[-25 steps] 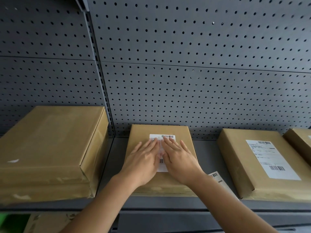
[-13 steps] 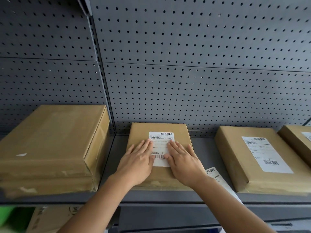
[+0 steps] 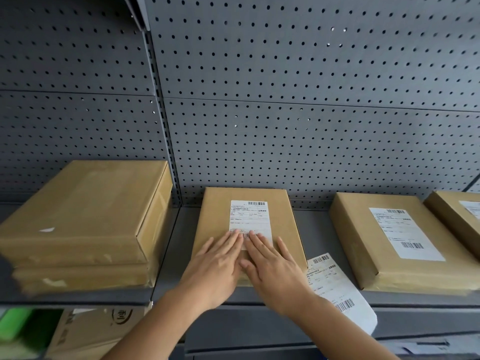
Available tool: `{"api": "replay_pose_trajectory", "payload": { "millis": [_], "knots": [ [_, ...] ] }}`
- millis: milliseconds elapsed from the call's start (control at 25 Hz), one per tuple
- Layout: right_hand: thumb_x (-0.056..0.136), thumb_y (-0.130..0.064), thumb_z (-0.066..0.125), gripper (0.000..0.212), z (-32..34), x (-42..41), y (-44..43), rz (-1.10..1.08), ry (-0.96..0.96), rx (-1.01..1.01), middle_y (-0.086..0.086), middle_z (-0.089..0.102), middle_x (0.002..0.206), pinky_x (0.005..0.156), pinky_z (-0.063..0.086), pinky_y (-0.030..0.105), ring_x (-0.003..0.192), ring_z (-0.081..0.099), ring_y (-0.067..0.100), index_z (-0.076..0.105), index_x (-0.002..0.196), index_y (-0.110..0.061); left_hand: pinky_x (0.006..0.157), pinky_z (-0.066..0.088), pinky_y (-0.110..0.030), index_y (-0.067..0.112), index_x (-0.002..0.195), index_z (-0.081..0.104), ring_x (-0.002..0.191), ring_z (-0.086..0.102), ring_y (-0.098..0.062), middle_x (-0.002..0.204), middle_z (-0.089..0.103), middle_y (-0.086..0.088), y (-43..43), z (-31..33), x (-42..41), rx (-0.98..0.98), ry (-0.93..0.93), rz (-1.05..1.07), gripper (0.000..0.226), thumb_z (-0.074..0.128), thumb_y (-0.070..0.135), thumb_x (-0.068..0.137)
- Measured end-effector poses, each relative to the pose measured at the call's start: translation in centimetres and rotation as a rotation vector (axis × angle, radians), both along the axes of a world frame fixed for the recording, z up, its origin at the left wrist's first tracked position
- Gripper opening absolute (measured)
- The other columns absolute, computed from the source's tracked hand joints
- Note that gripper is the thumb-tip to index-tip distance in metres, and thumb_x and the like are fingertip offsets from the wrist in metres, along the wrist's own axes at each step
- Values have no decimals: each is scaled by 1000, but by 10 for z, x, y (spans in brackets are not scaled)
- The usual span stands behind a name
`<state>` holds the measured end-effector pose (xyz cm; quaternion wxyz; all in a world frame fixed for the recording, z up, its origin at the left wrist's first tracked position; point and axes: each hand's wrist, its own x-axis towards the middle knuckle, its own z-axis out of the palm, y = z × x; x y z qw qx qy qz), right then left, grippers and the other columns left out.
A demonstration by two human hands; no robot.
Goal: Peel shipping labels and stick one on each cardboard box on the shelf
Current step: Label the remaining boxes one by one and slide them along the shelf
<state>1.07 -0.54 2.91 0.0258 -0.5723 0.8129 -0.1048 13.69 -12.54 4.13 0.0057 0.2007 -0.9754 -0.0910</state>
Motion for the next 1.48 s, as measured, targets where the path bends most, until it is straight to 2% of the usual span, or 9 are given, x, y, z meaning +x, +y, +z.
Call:
{"api": "replay_pose_trajectory", "payload": {
  "millis": [160,280,400,560,640,720,880,1200,1480],
  "knots": [
    [102,-57,12,66,-6,-11,12,-33,51,-26,-12,11,164,122,-7,38,152,6,5,20,158,-24,127,-2,-34,27,160,-10,152,-16,-2,165,-16,15,-2,0,8,9,-5,51,94,-28,58,73],
    [99,-60,7,70,-8,-23,27,-94,40,-50,-12,17,164,120,-5,38,151,9,4,24,157,-25,126,-5,-33,29,158,-14,151,-18,-1,163,-20,16,-8,0,20,26,-14,140,78,-20,56,85],
    [97,-60,5,71,-5,-35,43,-175,-20,-4,-15,5,165,123,-7,34,151,-2,2,14,158,-26,126,-3,-31,26,158,-15,152,-16,-3,164,-21,14,-22,-2,36,71,-24,271,63,2,51,103],
    [102,-51,32,65,4,-42,52,-387,-487,-155,-9,14,165,121,12,30,152,9,10,15,158,-23,121,18,-32,26,163,5,155,16,-12,170,11,9,-21,0,44,538,152,543,71,24,59,103],
    [102,-46,42,61,7,-45,50,-512,-834,-230,-7,36,156,118,26,34,144,33,13,22,155,-24,117,26,-35,27,160,27,149,33,-17,160,38,9,-11,4,41,867,290,638,67,36,58,102],
    [101,-39,48,48,7,-46,48,-546,-974,-259,-14,57,133,106,39,33,121,54,7,38,146,-24,110,34,-34,26,149,49,139,46,-18,143,56,9,-4,4,36,1015,400,696,56,48,54,100],
    [100,-25,51,33,23,-51,55,-567,-999,-408,-15,67,115,91,48,26,107,62,4,55,133,-25,93,40,-33,30,118,67,107,60,-13,105,68,20,9,18,27,972,573,724,27,58,46,98],
    [101,-23,50,28,102,-119,127,-666,-896,-689,-11,62,118,73,44,24,99,57,2,50,127,-30,77,44,-19,35,115,66,99,61,7,108,72,20,60,75,-54,986,699,441,25,59,50,96],
    [95,-26,54,42,118,-199,229,-905,-760,-789,-4,62,129,94,49,37,112,59,16,55,137,-28,74,45,-18,27,122,58,99,62,3,109,68,18,133,79,-163,1042,550,224,40,59,56,94]
  ]
}}
